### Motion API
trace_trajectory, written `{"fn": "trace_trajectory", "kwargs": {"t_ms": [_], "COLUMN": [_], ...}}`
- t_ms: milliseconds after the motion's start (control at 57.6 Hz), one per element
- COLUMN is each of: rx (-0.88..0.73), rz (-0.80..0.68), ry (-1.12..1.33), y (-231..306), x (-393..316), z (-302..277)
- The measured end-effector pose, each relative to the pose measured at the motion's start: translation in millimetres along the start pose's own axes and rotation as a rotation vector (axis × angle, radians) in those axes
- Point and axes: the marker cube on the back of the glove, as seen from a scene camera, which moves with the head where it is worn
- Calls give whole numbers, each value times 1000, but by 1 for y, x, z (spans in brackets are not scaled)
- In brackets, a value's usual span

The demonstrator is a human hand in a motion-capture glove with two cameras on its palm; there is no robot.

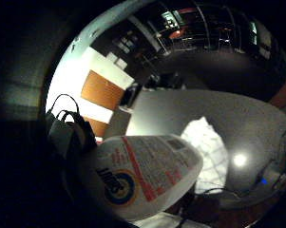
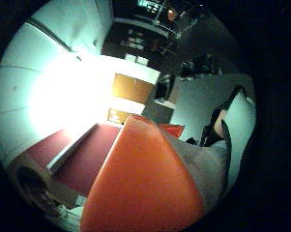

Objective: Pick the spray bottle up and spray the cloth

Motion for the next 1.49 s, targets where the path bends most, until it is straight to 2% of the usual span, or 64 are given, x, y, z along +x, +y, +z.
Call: {"fn": "trace_trajectory", "kwargs": {"t_ms": [52, 87, 174, 208, 260, 330, 434, 521, 608, 781, 920, 972, 1059, 1146, 1198, 1233, 1372, 1459, 1493], "rx": [-28, -31, -200, -162, -190, -112, -122, -41, -134, -83, -138, -171, -88, -207, -16, 39, -335, -114, -143], "rz": [0, 0, -5, 10, 23, 34, 71, 118, 133, 173, 159, 141, 141, 150, 161, 157, 73, 10, -15], "ry": [-144, -155, -150, -175, -124, -112, -169, -138, -126, -126, -123, -116, -61, -89, -36, -20, -114, -91, -114], "y": [7, 8, 30, 25, 29, 19, 21, 10, 23, 25, 27, 28, 12, 20, -7, -14, 44, 21, 30], "x": [-5, 3, 28, 32, 52, 68, 76, 95, 111, 133, 141, 144, 154, 152, 165, 170, 149, 140, 129], "z": [5, 14, 41, 58, 77, 112, 163, 202, 218, 249, 266, 268, 264, 259, 253, 248, 189, 159, 141]}}
